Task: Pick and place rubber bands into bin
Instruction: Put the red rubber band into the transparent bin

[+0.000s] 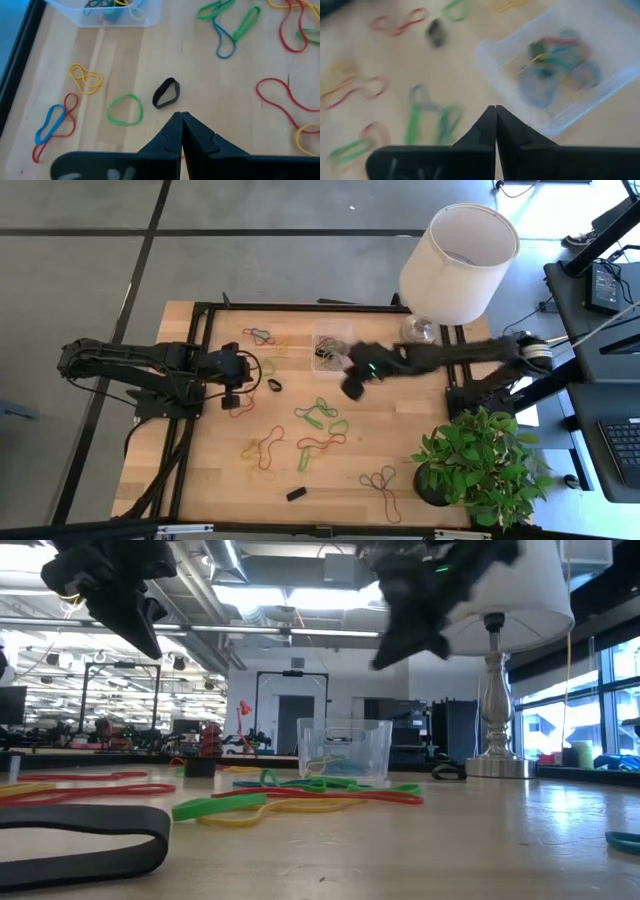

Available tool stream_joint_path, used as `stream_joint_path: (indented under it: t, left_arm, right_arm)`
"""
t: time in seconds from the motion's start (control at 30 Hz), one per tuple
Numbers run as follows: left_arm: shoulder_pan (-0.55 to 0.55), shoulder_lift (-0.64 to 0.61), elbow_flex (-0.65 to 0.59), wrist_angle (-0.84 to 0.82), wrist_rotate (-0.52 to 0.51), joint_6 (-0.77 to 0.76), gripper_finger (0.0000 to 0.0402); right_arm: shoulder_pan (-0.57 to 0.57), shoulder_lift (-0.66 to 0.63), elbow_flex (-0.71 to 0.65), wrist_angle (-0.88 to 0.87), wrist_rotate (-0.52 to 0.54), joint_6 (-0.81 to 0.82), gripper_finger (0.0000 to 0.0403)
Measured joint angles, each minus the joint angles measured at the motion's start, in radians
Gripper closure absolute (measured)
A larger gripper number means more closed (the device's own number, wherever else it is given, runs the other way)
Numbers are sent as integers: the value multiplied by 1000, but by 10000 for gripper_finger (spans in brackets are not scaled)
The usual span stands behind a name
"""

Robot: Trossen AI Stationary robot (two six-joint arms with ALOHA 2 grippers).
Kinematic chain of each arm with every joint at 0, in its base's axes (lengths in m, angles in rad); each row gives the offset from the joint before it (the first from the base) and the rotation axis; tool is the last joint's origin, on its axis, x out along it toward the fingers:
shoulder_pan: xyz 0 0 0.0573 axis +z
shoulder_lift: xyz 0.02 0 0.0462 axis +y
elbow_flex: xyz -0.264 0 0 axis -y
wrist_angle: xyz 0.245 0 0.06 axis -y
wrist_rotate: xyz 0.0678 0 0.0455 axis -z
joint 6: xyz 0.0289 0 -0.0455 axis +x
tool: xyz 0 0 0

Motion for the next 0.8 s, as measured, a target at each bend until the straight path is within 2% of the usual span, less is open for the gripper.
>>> stream_joint_path:
  t: [0.13, 0.23, 0.33, 0.47, 0.8]
  left_arm:
    - [-30, 19, 0, 1, -8, -6, 400]
    - [-43, 55, 0, 1, -32, -67, 399]
    - [-47, 107, 0, 2, -40, -106, 400]
    - [-47, 189, 0, 1, -38, -158, 399]
    - [-47, 366, 0, -1, -30, -395, 391]
  right_arm:
    - [111, -166, -204, 144, -1, 109, 394]
    - [170, -266, -316, 130, -6, 156, 395]
    - [213, -342, -396, 92, -72, 152, 399]
    - [253, -416, -467, 92, -94, 144, 398]
    - [305, -543, -543, 44, -106, -63, 398]
